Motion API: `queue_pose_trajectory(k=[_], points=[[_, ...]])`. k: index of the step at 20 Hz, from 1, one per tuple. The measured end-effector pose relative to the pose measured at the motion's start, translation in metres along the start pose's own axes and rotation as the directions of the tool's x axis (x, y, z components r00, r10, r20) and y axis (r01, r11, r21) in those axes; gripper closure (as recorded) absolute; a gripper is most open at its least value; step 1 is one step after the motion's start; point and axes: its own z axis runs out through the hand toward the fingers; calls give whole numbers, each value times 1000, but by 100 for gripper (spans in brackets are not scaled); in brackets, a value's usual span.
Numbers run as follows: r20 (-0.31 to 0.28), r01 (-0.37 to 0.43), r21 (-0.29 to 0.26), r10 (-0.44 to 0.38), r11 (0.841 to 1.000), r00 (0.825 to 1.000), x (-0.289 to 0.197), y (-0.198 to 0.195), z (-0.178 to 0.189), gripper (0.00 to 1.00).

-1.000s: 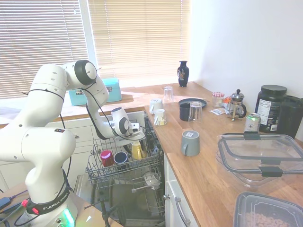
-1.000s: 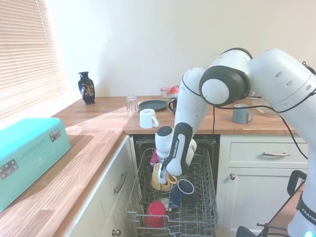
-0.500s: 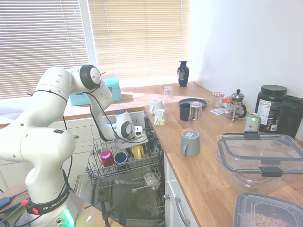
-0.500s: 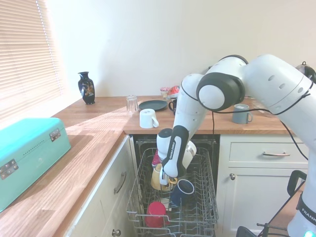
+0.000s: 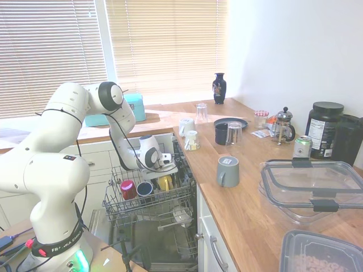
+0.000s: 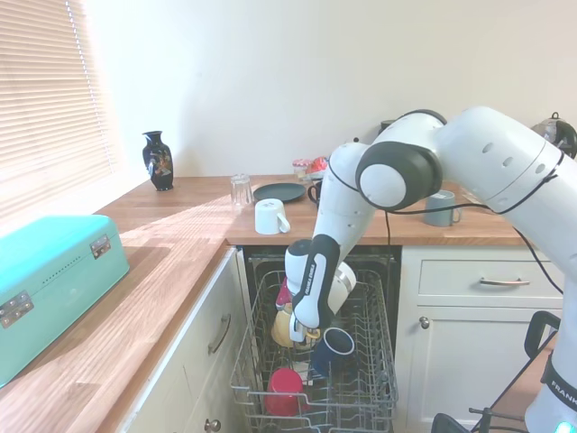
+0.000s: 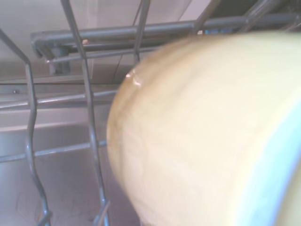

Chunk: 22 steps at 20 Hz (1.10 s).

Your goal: Transfer the yellow mug from the dishwasher to the counter

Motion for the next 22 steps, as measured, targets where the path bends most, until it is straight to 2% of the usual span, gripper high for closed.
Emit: queue_pose_trajectory(k=[6, 10, 13, 14, 18, 22], points=[[8, -58, 32, 57, 998, 998, 1, -6, -3, 0], [23, -118, 60, 117, 991, 993, 2, 0, -2, 0], [10, -142, 84, 141, 986, 990, -3, 3, 0, 0], [2, -149, 94, 149, 984, 989, -6, 5, 1, 100], [-11, -156, 131, 159, 979, 987, -15, 3, 2, 100], [-22, -149, 142, 154, 979, 988, -16, 4, 1, 100]])
